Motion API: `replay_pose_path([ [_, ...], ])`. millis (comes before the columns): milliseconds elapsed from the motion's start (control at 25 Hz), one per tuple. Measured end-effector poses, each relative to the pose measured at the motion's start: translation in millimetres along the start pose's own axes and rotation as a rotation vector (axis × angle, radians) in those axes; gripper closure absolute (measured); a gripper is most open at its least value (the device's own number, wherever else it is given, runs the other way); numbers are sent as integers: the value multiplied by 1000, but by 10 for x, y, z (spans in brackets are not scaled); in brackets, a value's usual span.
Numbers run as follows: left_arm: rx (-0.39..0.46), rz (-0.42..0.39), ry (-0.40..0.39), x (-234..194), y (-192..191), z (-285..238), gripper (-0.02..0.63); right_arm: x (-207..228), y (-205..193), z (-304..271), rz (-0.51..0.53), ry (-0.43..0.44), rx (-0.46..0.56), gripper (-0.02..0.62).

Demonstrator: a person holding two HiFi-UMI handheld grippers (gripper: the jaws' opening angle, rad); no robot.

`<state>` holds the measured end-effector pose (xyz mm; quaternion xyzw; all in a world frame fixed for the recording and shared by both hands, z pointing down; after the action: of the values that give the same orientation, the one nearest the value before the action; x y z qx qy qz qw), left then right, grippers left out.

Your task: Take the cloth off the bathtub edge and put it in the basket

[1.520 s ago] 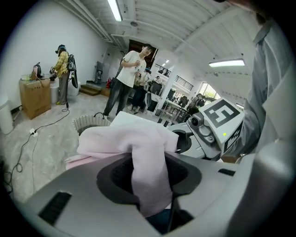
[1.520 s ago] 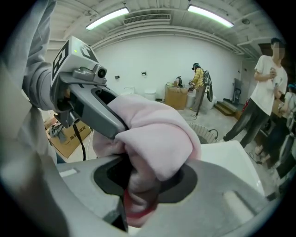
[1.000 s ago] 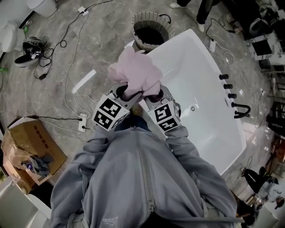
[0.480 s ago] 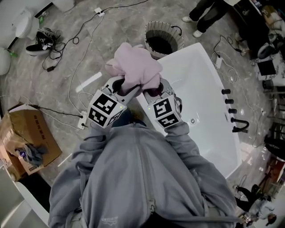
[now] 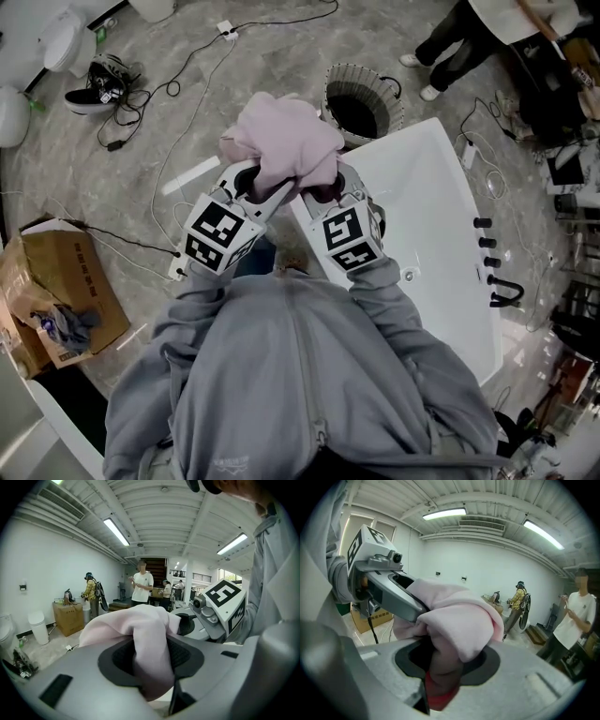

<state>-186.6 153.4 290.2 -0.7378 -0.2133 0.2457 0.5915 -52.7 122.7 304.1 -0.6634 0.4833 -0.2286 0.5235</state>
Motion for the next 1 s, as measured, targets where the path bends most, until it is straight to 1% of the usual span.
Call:
replay_pose_path([
  [240,21,-11,-16,-734,166,20,465,168,315,-645,13,-21,5,454],
  [560,23,-30,-71,-1645,293,-14,465,350,596,-1440,4,-74,1,454],
  [760,32,-31,-118,-1966,319,32,465,332,718,-1704,-1,-114,-23,454],
  [1000,34,-11,-159,-2177,336,-56,465,416,761,-1855,-17,-142,-55,454],
])
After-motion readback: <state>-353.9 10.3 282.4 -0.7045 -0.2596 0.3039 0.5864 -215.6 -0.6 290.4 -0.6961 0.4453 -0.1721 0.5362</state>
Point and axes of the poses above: the fingertips, and each gripper's own axes: z backward along the fingers, x to its right, y out of its top, the point moved 9 cm from there along z, backward along the fingers, and after that the axes turned 13 degrees about x, right-handed, at the moved point
